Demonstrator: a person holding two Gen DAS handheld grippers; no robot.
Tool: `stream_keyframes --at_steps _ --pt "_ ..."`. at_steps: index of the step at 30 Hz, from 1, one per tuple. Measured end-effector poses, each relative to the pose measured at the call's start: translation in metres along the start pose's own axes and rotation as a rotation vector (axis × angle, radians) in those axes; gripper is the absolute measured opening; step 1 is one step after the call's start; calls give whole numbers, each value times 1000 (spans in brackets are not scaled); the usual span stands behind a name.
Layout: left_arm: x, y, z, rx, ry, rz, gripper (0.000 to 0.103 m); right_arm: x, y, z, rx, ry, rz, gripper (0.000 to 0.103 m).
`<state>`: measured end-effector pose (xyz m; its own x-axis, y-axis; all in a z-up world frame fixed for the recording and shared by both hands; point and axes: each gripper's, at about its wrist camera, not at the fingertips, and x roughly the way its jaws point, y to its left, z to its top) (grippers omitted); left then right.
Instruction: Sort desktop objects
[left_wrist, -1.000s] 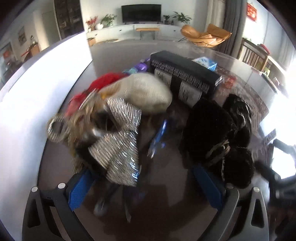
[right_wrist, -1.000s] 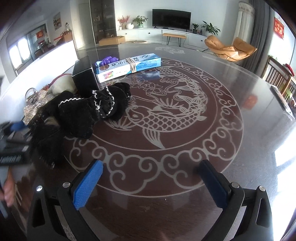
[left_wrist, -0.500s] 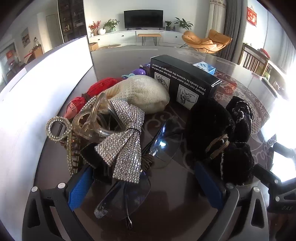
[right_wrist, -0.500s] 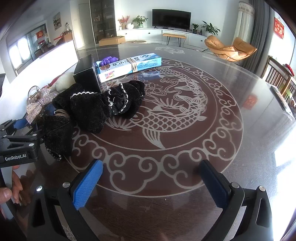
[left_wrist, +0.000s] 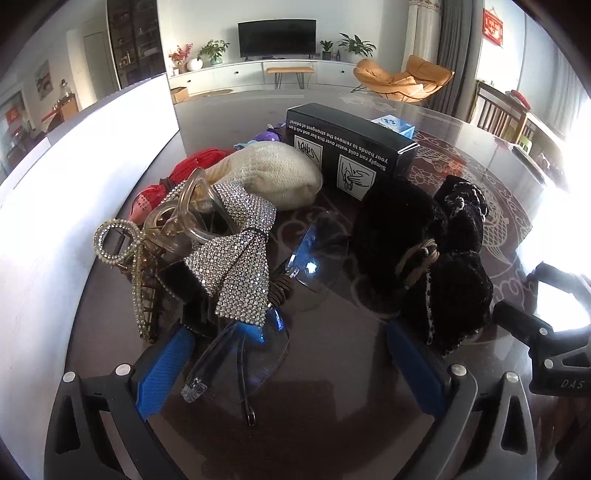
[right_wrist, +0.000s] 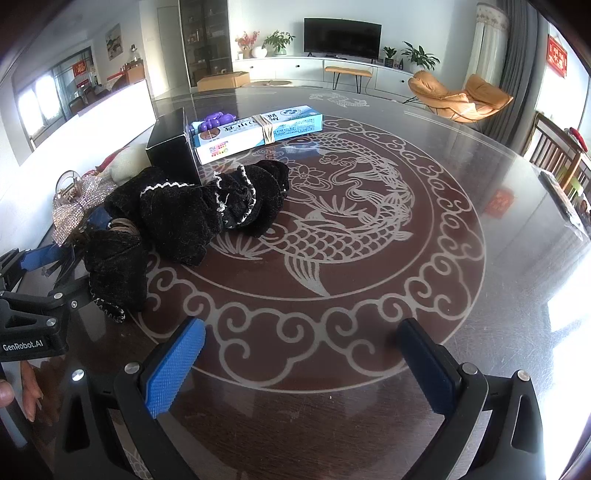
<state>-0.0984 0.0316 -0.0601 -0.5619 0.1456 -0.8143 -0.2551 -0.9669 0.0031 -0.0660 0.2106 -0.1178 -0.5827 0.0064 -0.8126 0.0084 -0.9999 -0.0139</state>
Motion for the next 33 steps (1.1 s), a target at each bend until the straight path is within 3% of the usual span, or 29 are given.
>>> stream_keyframes --at_steps 6,12,21,28,33 --pt "-6 9 -7 122 2 -90 103 0 1 0 1 1 0 103" --pt "-8 13 -9 153 1 -111 103 0 3 -2 1 -1 0 103" --pt "-15 18 -20 136 21 -98 103 0 3 -2 1 -1 -1 103" --pt "-23 22 -29 15 55 -17 103 0 3 -3 1 -1 -1 103" --pt "-25 23 -34 -14 48 6 103 0 3 -3 1 -1 -1 103"
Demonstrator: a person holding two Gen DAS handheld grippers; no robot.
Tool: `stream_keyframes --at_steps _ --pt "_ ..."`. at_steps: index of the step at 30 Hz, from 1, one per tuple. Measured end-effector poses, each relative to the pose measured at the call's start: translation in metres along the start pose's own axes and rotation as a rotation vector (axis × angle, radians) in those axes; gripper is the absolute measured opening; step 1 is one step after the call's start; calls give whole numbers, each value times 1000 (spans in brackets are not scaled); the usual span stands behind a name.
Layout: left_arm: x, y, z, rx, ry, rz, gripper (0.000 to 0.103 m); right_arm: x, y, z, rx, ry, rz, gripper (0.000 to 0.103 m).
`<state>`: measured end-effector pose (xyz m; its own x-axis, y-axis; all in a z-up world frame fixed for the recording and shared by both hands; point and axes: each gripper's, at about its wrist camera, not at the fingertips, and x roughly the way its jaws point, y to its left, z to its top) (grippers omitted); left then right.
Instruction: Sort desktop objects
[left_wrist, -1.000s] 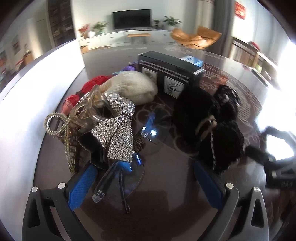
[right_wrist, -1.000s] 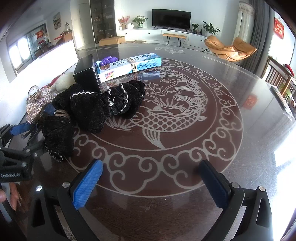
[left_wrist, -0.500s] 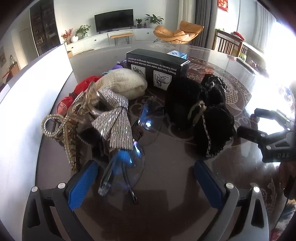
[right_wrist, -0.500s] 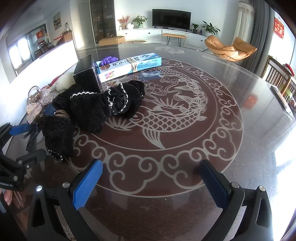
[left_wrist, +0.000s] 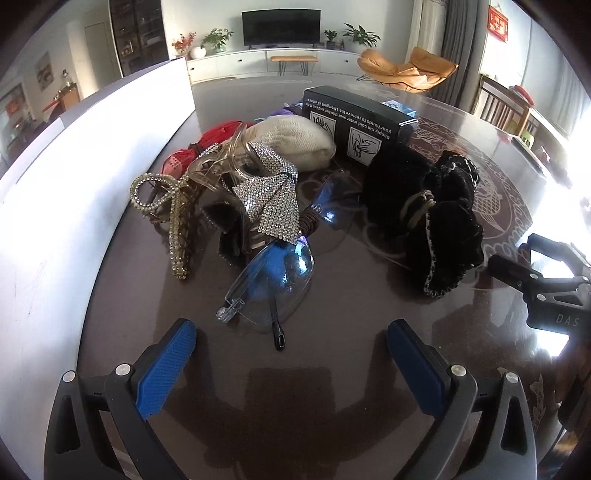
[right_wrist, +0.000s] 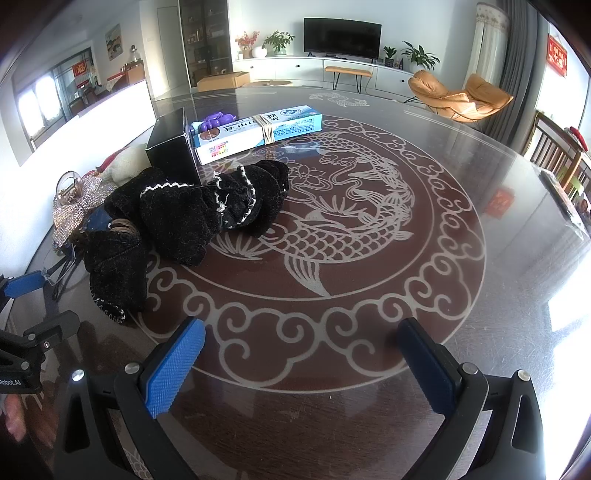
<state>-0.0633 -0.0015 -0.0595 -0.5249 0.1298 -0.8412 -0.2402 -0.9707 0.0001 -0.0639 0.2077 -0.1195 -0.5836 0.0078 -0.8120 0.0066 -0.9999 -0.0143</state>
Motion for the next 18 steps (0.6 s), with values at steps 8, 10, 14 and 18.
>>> stream_keyframes --at_steps 8,10,14,18 --pt "0 2 -8 -17 -11 13 103 1 0 3 -2 28 5 103" --pt "1 7 -8 -49 -11 35 103 0 -2 9 23 36 56 103" --pt "0 14 -8 -87 -19 22 103 -1 6 36 19 10 74 103" --pt "-8 21 -9 -124 -53 -39 103 15 34 51 -66 52 106 103"
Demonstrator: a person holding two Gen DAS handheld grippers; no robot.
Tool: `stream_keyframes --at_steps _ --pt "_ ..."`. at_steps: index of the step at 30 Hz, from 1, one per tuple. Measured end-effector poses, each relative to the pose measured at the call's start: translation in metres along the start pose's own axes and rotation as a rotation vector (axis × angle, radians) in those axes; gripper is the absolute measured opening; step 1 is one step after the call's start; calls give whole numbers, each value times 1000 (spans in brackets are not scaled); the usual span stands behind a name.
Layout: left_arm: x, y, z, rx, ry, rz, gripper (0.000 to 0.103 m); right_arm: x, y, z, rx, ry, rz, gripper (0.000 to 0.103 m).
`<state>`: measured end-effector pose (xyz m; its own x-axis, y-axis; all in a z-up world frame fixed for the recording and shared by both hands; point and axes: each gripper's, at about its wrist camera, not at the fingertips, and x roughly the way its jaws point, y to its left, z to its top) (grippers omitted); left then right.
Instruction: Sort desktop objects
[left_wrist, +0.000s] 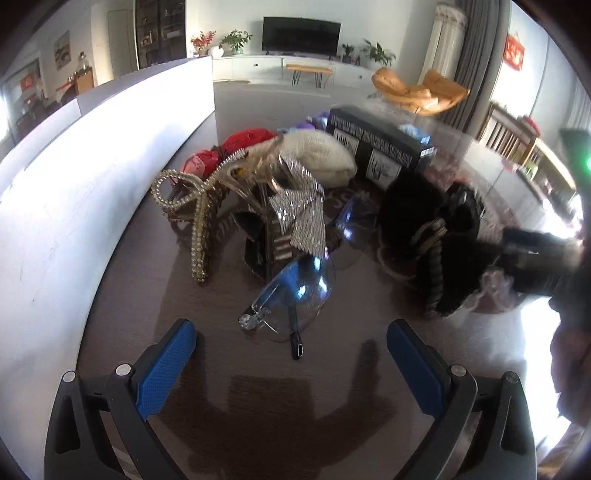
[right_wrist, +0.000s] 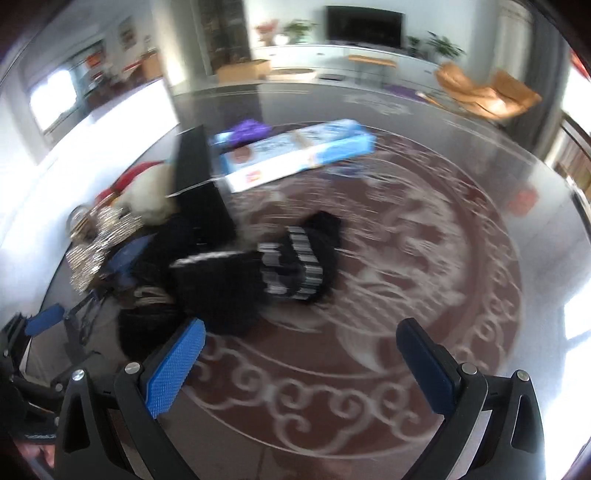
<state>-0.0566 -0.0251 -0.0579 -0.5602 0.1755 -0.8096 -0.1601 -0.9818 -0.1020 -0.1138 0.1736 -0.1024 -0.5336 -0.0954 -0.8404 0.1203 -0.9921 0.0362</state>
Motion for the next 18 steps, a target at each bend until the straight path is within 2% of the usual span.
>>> stream_keyframes --at_steps 3,5,6,9,11,12,15,18 --pt "-14 11 0 -41 -55 -47 103 -5 27 -9 -140 17 107 101" --pt "-20 18 2 -69 -90 -96 103 -14 27 -15 -170 -6 78 102" --pt "-21 19 3 -77 -98 -117 103 -18 20 -15 -151 -16 77 102" --pt "-15 11 7 -54 -92 -158 103 -22 -16 4 12 -49 111 102" --pt "-11 -2 10 -1 -85 -148 103 -22 -42 23 164 -86 136 103" --pt "-11 -8 10 32 -82 -135 103 -20 -47 30 202 -97 145 103" --pt "-16 -24 1 109 -84 -77 103 4 -49 51 222 -63 121 103" --pt "-23 -17 0 93 -118 -64 103 12 -32 48 174 2 110 102"
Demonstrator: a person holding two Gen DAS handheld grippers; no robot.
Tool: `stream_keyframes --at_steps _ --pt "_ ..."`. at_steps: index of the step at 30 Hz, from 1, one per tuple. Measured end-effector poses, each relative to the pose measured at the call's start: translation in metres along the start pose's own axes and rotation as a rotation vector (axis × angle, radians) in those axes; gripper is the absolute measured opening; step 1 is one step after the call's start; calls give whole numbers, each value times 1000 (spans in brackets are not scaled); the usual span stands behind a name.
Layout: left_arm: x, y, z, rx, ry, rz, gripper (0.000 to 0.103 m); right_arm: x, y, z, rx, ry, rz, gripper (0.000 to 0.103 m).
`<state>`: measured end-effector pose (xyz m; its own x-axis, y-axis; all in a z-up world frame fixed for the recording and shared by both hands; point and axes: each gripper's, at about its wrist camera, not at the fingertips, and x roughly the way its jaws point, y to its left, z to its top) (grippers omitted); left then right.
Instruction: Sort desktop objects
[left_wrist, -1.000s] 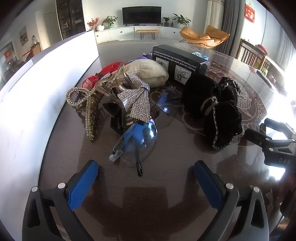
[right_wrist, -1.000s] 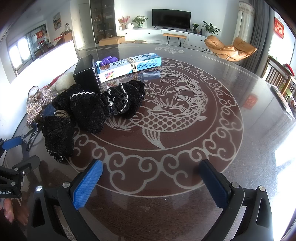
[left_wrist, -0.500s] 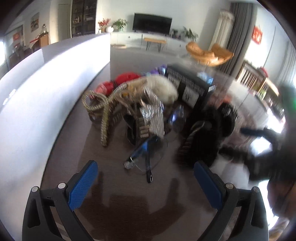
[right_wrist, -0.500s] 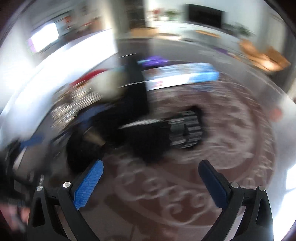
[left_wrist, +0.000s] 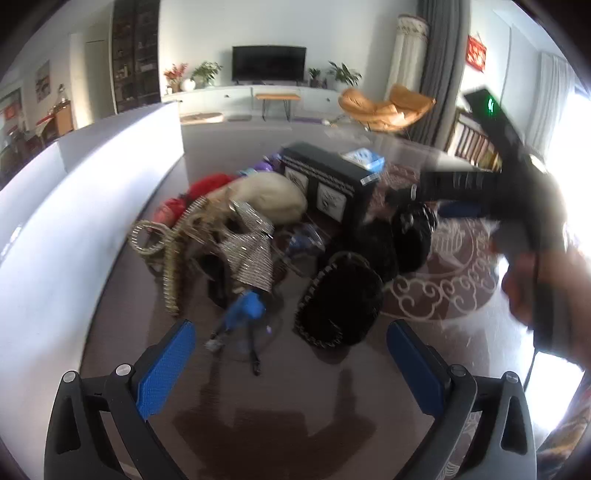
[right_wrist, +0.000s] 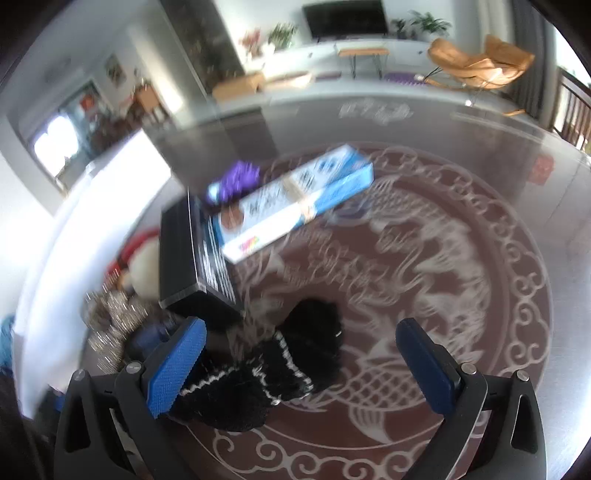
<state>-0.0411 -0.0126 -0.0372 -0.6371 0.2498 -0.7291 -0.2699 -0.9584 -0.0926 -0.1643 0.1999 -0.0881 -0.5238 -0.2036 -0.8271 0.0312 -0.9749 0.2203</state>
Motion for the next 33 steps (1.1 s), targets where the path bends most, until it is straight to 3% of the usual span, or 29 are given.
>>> stream_keyframes --at_steps 6,11,14,18,23,28,33 --pt "-10 42 5 -195 -69 4 103 -28 38 -9 -138 -126 38 103" --pt "-10 45 3 -199 -62 23 103 -2 75 -11 -272 -48 11 103" --pt "-14 48 2 -205 -76 26 103 7 87 -27 -371 -30 -58 103" --pt "-12 47 2 -203 -68 -12 103 -8 77 -50 -472 -17 -65 103" --pt "14 17 4 -70 9 -16 103 -57 43 -70 -492 -47 -117 103" --pt "43 -10 0 56 112 -53 103 -103 0 -105 -358 -102 -87 103" --pt "29 -55 -19 241 166 -308 103 -111 -31 -142 -267 -88 -118 103"
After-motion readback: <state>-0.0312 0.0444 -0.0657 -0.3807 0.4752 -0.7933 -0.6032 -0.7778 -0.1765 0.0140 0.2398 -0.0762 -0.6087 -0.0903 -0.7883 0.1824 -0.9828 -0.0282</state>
